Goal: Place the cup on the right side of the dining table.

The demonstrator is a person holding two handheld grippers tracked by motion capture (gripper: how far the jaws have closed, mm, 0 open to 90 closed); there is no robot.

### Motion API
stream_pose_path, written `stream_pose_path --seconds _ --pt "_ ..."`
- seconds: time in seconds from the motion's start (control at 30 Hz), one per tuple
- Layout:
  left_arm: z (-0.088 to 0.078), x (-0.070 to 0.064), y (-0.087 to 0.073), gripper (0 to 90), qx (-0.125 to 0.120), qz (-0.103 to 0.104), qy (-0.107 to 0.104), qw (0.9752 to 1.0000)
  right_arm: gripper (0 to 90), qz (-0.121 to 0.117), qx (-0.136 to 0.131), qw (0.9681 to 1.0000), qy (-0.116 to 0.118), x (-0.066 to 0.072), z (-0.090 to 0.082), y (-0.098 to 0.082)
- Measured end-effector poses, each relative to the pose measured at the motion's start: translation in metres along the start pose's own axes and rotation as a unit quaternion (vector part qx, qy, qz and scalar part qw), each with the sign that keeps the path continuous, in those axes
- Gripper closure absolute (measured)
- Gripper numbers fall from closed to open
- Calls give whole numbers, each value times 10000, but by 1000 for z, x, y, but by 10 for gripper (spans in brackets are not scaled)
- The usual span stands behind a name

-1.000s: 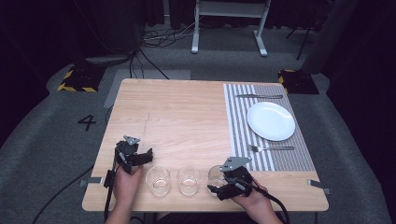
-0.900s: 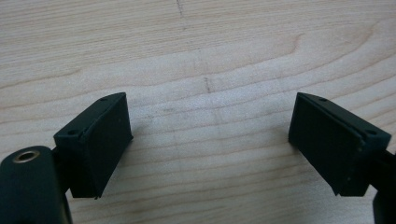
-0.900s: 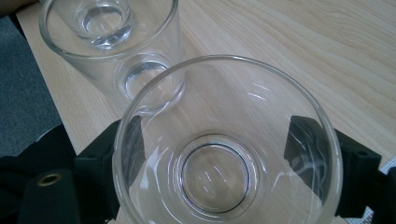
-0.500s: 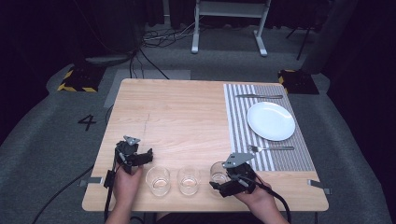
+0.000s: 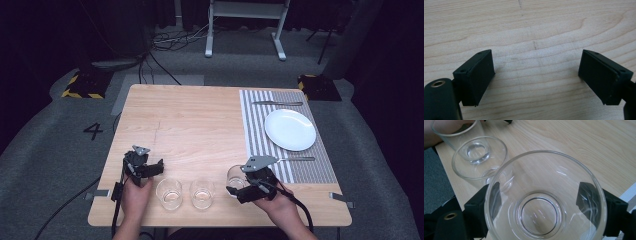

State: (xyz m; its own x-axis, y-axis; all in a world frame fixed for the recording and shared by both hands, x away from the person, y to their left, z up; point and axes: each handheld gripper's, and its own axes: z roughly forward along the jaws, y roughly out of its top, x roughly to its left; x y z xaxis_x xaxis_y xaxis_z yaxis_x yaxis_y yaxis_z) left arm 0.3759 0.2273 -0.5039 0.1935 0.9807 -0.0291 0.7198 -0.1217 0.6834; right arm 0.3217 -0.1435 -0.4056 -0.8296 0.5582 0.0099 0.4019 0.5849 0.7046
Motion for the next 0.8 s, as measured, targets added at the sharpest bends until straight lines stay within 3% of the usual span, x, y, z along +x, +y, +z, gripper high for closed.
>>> stream_pose_path --seconds 0.8 --pt "0 0 0 135 -3 0 -1 10000 181 109 -221 9996 -140 -31 -22 39"
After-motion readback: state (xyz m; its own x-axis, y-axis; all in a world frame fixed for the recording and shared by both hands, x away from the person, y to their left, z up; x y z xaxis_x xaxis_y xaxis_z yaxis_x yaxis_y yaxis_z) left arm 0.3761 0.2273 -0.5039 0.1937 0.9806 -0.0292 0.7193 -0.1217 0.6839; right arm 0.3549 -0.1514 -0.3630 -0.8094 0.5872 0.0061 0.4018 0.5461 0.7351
